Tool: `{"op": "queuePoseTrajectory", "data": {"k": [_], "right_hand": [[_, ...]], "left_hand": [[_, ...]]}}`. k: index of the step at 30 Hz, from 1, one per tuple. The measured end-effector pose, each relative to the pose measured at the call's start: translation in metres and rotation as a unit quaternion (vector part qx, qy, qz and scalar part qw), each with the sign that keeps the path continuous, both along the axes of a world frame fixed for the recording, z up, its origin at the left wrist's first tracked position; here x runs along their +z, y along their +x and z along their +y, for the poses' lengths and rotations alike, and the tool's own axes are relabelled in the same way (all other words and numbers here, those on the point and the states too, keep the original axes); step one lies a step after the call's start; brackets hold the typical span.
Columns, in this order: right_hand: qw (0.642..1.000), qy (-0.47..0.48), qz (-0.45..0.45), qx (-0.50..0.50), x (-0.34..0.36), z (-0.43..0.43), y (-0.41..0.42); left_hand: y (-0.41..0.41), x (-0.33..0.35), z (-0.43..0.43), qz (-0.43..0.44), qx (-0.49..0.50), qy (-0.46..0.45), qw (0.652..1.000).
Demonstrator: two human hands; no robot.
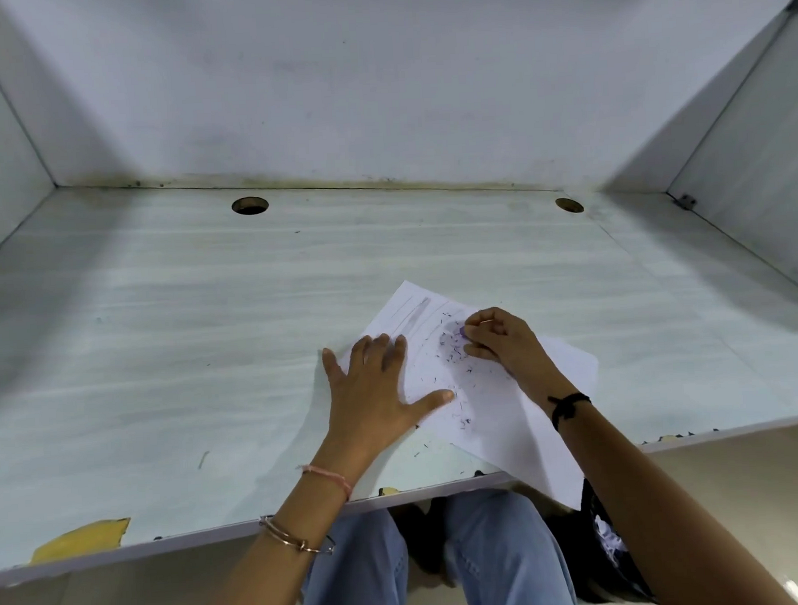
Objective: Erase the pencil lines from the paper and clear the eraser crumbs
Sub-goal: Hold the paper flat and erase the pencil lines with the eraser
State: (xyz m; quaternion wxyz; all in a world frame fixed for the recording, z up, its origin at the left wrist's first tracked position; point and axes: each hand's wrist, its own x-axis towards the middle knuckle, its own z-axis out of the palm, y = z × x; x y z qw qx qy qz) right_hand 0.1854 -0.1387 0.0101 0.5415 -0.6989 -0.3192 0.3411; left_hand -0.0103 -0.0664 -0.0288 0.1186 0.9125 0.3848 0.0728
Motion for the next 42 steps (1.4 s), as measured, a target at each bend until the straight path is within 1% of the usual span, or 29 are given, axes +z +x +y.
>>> {"op": "queuePoseTrajectory", "data": {"k": [1,4,7,9,11,14,16,17,20,21,23,25,26,27,28,29,31,33,34,36,37,38,41,42], "right_hand": [[1.000,-0.003,-0.009,0.001,-0.002,0.000,0.000],[0.997,-0.026,-0.073,0.025,-0.003,0.000,-0.007],[0.985,-0.049,-0.157,0.052,0.001,0.000,-0.010],[0.980,-0.050,-0.182,0.069,0.003,0.000,-0.013],[0.970,-0.060,-0.221,0.078,0.005,0.002,-0.020],[0.943,-0.084,-0.301,0.116,0.005,0.004,-0.034],[0.925,-0.086,-0.339,0.147,0.006,0.005,-0.037],[0.922,-0.088,-0.349,0.140,0.008,0.008,-0.033],[0.927,-0.104,-0.354,0.073,0.015,0.019,-0.014],[0.921,-0.112,-0.365,0.074,0.016,0.021,-0.013],[0.908,-0.118,-0.381,0.127,0.017,0.020,-0.021],[0.904,-0.123,-0.368,0.181,0.019,0.016,-0.030],[0.905,-0.124,-0.368,0.171,0.019,0.018,-0.025],[0.908,-0.123,-0.374,0.140,0.020,0.021,-0.019],[0.908,-0.125,-0.384,0.111,0.022,0.024,-0.014],[0.904,-0.131,-0.393,0.104,0.023,0.026,-0.013],[0.893,-0.138,-0.400,0.153,0.024,0.025,-0.021],[0.892,-0.142,-0.375,0.209,0.024,0.019,-0.032],[0.897,-0.142,-0.366,0.202,0.024,0.020,-0.030],[0.910,-0.136,-0.370,0.132,0.024,0.027,-0.018],[0.909,-0.140,-0.377,0.109,0.026,0.030,-0.015],[0.907,-0.147,-0.379,0.109,0.027,0.033,-0.016],[0.887,-0.177,-0.370,0.214,0.028,0.029,-0.030],[0.888,-0.180,-0.359,0.224,0.029,0.028,-0.030]], "left_hand": [[0.004,0.001,0.000,0.000,0.006,0.017,1.000],[0.018,0.001,0.003,-0.018,0.002,0.053,0.998],[0.024,-0.004,0.006,-0.082,-0.024,0.026,0.996],[0.023,-0.007,0.007,-0.094,-0.030,0.010,0.995],[0.024,-0.010,0.007,-0.080,-0.038,0.016,0.996],[0.027,-0.013,0.007,-0.021,-0.044,0.042,0.998],[0.027,-0.014,0.007,-0.007,-0.041,0.044,0.998],[0.027,-0.014,0.007,-0.006,-0.041,0.038,0.998],[0.026,-0.013,0.008,-0.008,-0.043,0.022,0.999],[0.026,-0.014,0.007,-0.008,-0.043,0.025,0.999],[0.027,-0.015,0.008,-0.012,-0.044,0.035,0.998],[0.028,-0.016,0.008,-0.012,-0.044,0.034,0.998],[0.028,-0.016,0.009,-0.011,-0.045,0.030,0.998],[0.028,-0.016,0.010,-0.010,-0.046,0.029,0.998],[0.028,-0.016,0.009,-0.010,-0.046,0.033,0.998],[0.027,-0.016,0.009,-0.010,-0.045,0.037,0.998],[0.028,-0.017,0.008,-0.007,-0.043,0.036,0.998],[0.029,-0.017,0.009,-0.006,-0.041,0.033,0.999],[0.029,-0.016,0.009,-0.007,-0.042,0.033,0.999],[0.029,-0.014,0.010,-0.005,-0.046,0.032,0.998],[0.029,-0.014,0.009,-0.003,-0.046,0.031,0.998],[0.029,-0.014,0.009,-0.001,-0.046,0.030,0.998],[0.028,-0.015,0.008,-0.003,-0.045,0.032,0.999],[0.028,-0.015,0.009,0.000,-0.044,0.034,0.998]]}}
